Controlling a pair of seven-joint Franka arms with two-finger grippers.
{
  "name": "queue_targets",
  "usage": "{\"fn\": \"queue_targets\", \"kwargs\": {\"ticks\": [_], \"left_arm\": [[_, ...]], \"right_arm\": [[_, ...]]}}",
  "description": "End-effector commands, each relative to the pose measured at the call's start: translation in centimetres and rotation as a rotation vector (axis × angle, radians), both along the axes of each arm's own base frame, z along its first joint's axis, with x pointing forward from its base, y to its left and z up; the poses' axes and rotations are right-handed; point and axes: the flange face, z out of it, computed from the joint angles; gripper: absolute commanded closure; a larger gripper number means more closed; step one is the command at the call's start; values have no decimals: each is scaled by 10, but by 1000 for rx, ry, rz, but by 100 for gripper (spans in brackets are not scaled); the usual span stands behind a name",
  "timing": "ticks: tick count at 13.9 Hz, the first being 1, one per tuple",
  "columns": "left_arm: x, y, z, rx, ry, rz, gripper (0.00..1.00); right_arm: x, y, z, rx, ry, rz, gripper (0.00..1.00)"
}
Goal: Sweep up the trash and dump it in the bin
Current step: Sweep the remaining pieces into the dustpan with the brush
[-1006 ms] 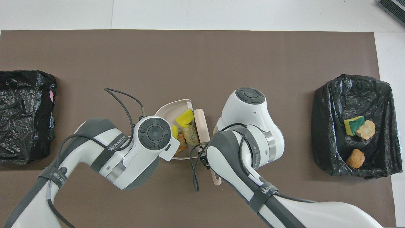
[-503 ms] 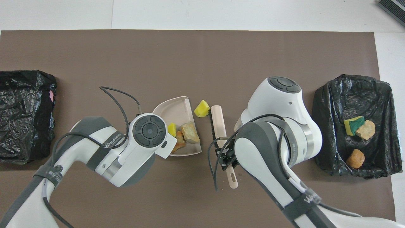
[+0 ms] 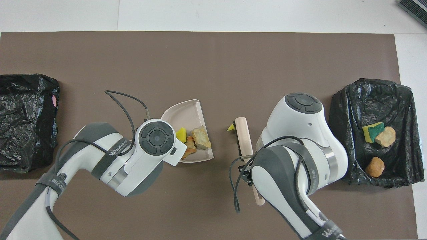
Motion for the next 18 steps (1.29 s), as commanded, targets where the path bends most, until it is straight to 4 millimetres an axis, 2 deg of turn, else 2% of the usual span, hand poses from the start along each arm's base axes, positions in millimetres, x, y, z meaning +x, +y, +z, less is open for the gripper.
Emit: {"fn": "queue_targets", "kwargs": {"ticks": [1, 3, 5, 6, 7, 9, 10, 13, 15, 16, 18], "left_arm": [[-3, 5, -1, -14, -17, -6, 100], [-2, 4, -1, -30, -20, 1, 100], [-2, 3, 0, -38, -23, 2, 100], [-3, 3, -2, -37, -21, 1, 100], [-5, 4, -4, -34, -17, 2, 100], [-7, 4, -3, -32, -15, 3, 100], [-9, 4, -3, -29, -12, 1, 100], [-14, 3, -5, -16, 1, -1, 100], [-18, 5, -5, -3, 13, 6, 100], [-19, 7, -7, -1, 16, 7, 100], [-18, 7, -6, -5, 11, 8, 100]], "right_arm": [[2, -19, 25, -12, -7, 5, 100], [13, -48, 16, -67, -62, 48, 100], [22, -62, -17, -150, -97, 99, 100], [23, -59, -32, -153, -80, 109, 100], [21, -52, -44, -151, -59, 121, 100], [3, -7, -57, -102, -20, 132, 100], [0, 2, -60, -41, 2, 90, 100], [-21, 46, -56, 96, 39, 3, 100], [-25, 66, -48, 164, 73, -107, 100], [-27, 75, -45, 190, 84, -126, 100], [-25, 79, -38, 188, 74, -130, 100]]}}
